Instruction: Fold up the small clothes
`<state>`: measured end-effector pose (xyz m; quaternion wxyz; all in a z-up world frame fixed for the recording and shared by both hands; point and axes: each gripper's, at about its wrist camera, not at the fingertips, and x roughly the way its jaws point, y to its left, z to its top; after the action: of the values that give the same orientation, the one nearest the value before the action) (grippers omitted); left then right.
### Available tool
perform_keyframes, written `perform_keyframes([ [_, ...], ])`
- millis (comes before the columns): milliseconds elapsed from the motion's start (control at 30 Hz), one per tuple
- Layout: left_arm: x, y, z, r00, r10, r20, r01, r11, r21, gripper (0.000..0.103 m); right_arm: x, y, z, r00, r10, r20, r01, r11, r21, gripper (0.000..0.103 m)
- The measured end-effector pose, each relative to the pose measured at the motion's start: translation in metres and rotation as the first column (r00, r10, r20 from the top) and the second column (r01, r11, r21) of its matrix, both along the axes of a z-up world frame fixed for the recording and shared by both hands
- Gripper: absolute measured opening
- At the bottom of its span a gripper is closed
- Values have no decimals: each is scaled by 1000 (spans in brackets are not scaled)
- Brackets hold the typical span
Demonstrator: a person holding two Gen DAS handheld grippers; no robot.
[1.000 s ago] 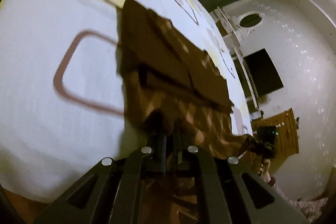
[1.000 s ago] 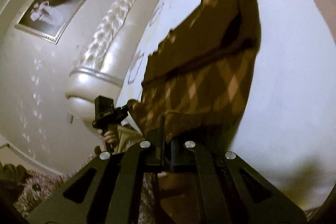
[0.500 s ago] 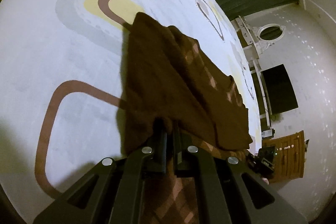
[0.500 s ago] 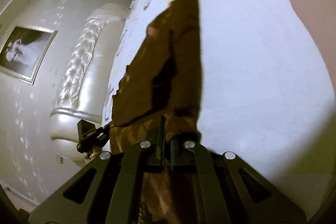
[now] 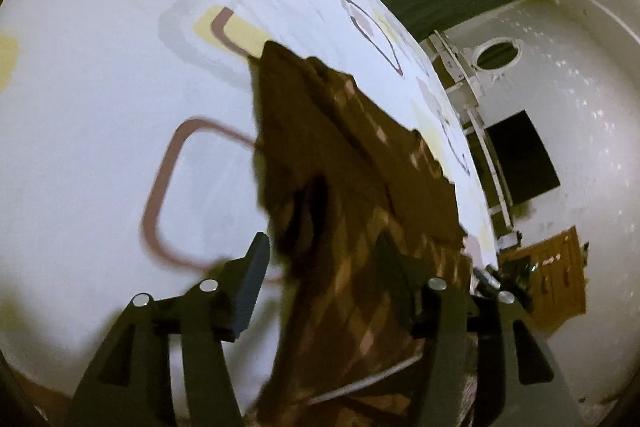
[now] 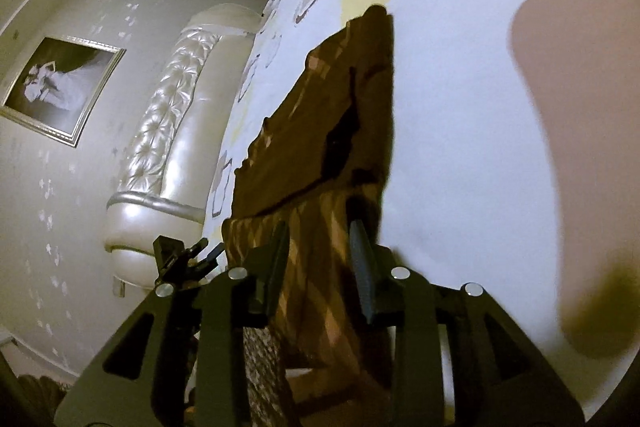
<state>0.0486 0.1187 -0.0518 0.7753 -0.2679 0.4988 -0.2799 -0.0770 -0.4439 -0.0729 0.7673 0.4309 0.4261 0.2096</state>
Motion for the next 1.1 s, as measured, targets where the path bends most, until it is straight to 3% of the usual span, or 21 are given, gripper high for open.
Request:
perform_keyframes([
  [300, -63, -9, -27, 986, -145, -85, 154, 982, 111, 61, -53, 4, -10, 988, 141, -67, -143, 989, -24, 39],
  [433, -68, -19, -40, 974, -177, -140, 194, 974, 121, 61, -66, 11, -24, 976, 183, -116, -188, 982, -33, 43],
  [567, -66, -23, -45, 966, -174, -189, 199, 972, 121, 62, -66, 13, -29, 973, 189, -134, -196, 980, -40, 46],
  [633, -66, -25, -44, 964, -183, -191, 208, 971, 118, 71, -66, 13, -30, 972, 193, -134, -199, 979, -37, 48],
  [833, -72, -39, -41, 969, -179, -172, 206, 966, 156, 82, -61, 19, -36, 963, 222, -151, -231, 972, -44, 50],
  [1100, -78, -54, -45, 957, -210, -202, 248, 951, 186, 82, -48, 35, -36, 950, 267, -162, -278, 959, -51, 53],
])
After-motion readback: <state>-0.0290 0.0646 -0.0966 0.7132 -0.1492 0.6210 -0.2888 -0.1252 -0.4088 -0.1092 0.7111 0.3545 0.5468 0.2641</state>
